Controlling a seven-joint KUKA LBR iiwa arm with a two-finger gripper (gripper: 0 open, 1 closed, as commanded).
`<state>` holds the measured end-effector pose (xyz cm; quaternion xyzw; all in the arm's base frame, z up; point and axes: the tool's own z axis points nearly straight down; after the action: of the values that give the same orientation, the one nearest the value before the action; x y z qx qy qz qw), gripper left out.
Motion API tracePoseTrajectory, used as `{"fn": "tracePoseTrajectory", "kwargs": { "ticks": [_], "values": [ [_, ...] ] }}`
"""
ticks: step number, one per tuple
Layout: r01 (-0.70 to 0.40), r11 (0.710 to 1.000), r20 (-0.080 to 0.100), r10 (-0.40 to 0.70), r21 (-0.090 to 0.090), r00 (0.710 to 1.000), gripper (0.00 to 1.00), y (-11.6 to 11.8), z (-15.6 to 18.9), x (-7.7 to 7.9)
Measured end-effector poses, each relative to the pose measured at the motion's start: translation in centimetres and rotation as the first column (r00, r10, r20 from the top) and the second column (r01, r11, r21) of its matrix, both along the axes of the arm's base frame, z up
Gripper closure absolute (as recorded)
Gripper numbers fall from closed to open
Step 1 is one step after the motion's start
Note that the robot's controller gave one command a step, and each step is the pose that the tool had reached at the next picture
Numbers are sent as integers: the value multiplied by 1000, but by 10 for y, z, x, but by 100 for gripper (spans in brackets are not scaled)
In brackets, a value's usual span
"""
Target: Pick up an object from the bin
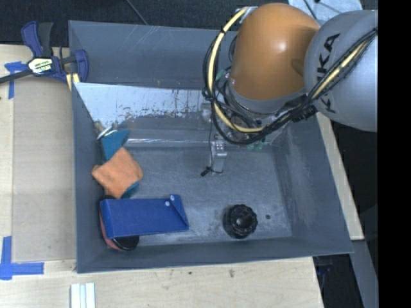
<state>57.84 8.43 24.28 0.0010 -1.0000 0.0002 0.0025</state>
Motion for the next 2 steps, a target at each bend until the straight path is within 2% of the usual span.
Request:
{"fn": "tracePoseTrajectory", "kwargs": {
  "ticks": [1,2],
  "values": [
    [2,1000,9,-2,1,1000,0,0,5,1],
    [-35,999,12,35,1,999,0,27,-60,-19]
  ]
}}
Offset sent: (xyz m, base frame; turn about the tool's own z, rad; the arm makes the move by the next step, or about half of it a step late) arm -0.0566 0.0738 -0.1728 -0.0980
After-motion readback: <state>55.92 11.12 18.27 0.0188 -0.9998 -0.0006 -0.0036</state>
